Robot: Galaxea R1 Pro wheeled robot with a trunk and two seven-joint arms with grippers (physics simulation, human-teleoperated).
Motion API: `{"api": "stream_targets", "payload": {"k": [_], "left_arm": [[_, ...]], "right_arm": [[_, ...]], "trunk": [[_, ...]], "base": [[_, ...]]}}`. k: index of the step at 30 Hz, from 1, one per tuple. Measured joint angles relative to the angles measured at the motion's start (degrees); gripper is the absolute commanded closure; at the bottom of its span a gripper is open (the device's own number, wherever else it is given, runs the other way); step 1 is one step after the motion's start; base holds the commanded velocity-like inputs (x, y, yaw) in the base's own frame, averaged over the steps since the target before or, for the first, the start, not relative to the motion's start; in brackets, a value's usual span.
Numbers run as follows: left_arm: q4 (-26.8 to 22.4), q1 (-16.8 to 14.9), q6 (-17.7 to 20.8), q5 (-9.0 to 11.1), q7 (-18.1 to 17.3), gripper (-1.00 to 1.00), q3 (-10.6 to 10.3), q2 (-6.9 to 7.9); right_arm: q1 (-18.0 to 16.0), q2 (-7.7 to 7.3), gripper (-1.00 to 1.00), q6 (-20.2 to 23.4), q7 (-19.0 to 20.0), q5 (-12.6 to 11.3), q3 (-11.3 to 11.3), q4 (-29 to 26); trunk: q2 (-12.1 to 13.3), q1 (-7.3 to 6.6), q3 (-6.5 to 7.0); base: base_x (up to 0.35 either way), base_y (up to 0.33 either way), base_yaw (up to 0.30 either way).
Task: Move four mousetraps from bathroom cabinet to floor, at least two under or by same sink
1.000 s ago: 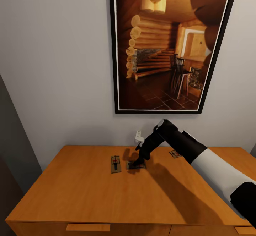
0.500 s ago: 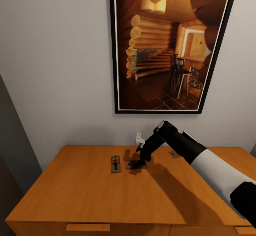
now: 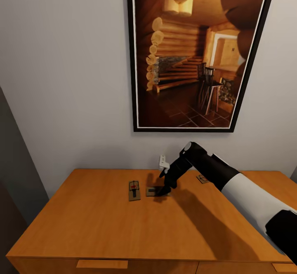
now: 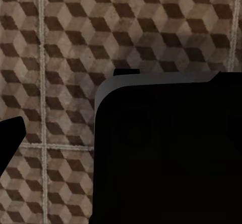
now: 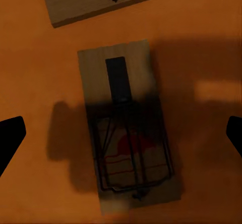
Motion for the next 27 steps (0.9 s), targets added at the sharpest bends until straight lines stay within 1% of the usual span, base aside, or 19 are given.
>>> {"api": "stream_targets", "payload": {"k": [5,13,27], "left_arm": [[0.0,0.0,0.0,0.0,0.0,-1.00,0.0,0.00],[0.0,0.0,0.0,0.0,0.0,-1.00,0.0,0.00],[0.0,0.0,0.0,0.0,0.0,-1.00,0.0,0.00]], "right_arm": [[0.0,0.01,-1.00,-0.5,0.0,0.0,0.0,1.1],[0.0,0.02,-1.00,-2.9,0.0,0.0,0.0,3.0],[0.0,0.10,-1.00,-3.8,-0.6,0.1,0.0,5.8]], "trunk": [[0.0,0.00,0.00],[0.0,0.00,0.00],[0.0,0.00,0.00]], "base": [[0.000,0.000,0.000],[0.000,0.000,0.000],[0.000,0.000,0.000]]}}
